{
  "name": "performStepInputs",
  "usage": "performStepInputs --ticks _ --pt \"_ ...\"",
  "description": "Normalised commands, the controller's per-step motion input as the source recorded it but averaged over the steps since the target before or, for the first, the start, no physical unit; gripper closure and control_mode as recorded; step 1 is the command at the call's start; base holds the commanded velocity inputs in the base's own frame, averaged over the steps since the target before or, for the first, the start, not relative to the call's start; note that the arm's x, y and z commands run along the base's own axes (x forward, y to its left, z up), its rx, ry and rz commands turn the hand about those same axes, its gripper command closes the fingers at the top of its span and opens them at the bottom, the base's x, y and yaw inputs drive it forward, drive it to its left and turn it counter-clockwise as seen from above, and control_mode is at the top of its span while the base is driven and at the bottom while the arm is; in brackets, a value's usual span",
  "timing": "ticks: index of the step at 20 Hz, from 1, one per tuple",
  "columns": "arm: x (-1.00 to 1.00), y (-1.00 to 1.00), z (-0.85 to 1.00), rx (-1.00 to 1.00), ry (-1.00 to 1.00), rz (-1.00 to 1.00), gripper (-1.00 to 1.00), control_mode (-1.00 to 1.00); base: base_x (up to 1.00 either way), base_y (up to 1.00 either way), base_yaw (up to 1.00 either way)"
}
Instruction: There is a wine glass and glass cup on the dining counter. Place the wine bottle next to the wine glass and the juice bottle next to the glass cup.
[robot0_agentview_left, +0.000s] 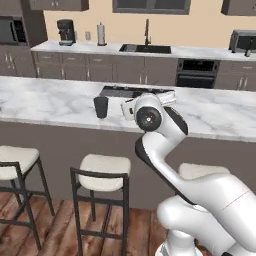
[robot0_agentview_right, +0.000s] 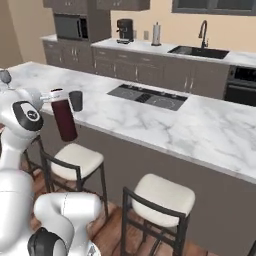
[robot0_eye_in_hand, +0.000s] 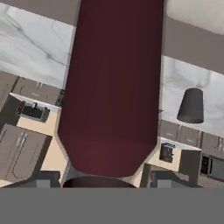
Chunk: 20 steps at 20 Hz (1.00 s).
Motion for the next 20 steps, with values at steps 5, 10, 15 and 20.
performStepInputs --ticks 5,10,15,20 --pt "0.00 0.00 0.00 0.00 0.00 0.00 1.00 1.00 0.57 0.64 -0.58" --pt "0.00 0.00 0.00 0.00 0.00 0.00 1.00 1.00 0.36 0.90 -0.47" --pt "0.00 0.00 0.00 0.00 0.00 0.00 1.00 1.00 0.66 0.59 -0.40" --pt "0.00 0.00 0.00 0.00 0.00 0.00 1.00 1.00 0.52 0.44 -0.32"
